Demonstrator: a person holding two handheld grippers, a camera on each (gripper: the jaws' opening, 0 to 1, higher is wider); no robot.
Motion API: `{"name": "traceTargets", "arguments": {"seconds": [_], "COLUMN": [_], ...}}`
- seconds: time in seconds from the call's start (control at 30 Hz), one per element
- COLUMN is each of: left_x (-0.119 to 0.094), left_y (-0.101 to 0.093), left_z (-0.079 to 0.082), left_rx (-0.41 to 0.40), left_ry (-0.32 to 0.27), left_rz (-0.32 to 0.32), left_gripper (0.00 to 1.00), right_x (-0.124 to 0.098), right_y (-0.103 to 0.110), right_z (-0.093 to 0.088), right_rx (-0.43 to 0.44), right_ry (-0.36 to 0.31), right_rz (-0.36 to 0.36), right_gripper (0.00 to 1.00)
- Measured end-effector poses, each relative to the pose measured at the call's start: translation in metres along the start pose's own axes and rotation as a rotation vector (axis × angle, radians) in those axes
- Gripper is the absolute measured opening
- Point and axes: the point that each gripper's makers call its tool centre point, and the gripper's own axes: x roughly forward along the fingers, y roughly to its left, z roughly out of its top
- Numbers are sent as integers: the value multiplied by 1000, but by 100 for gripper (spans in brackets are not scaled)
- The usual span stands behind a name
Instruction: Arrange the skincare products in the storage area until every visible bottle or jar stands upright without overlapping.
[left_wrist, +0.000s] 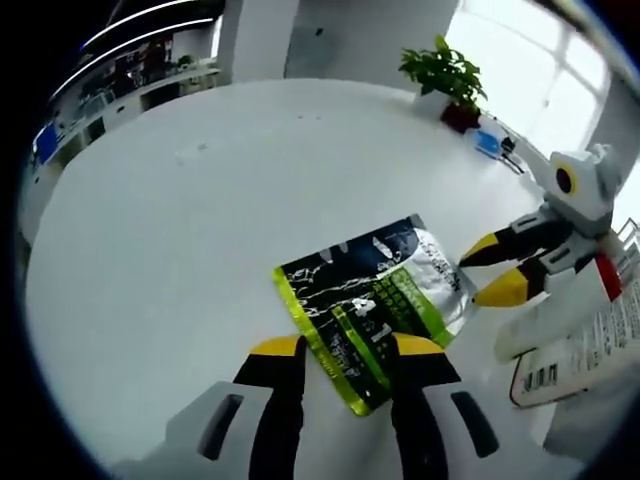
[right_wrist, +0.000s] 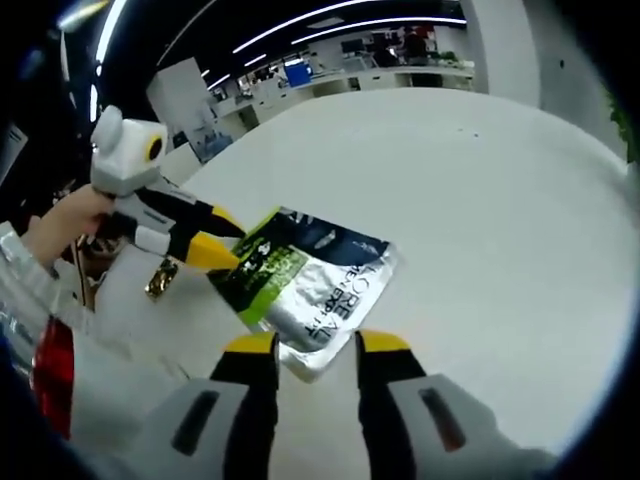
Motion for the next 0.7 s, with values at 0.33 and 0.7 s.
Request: {"name": "traceTargets", "arguments": {"seconds": [0.33,0.7], "left_x": [-5,-25], "left_y": [-6,-5], "left_z": [0,9], "left_rx": [-138,-264], "left_ry": [-57,-139], "left_rz": [-50,-108], "left_gripper": [30,19], "right_x": [-1,-3], "right_y": [0,-1], "right_z": [-2,-4], "right_rx": [20,27], "right_ry": [-13,-25], "right_rz": [-7,-16], "right_gripper": [27,22]}}
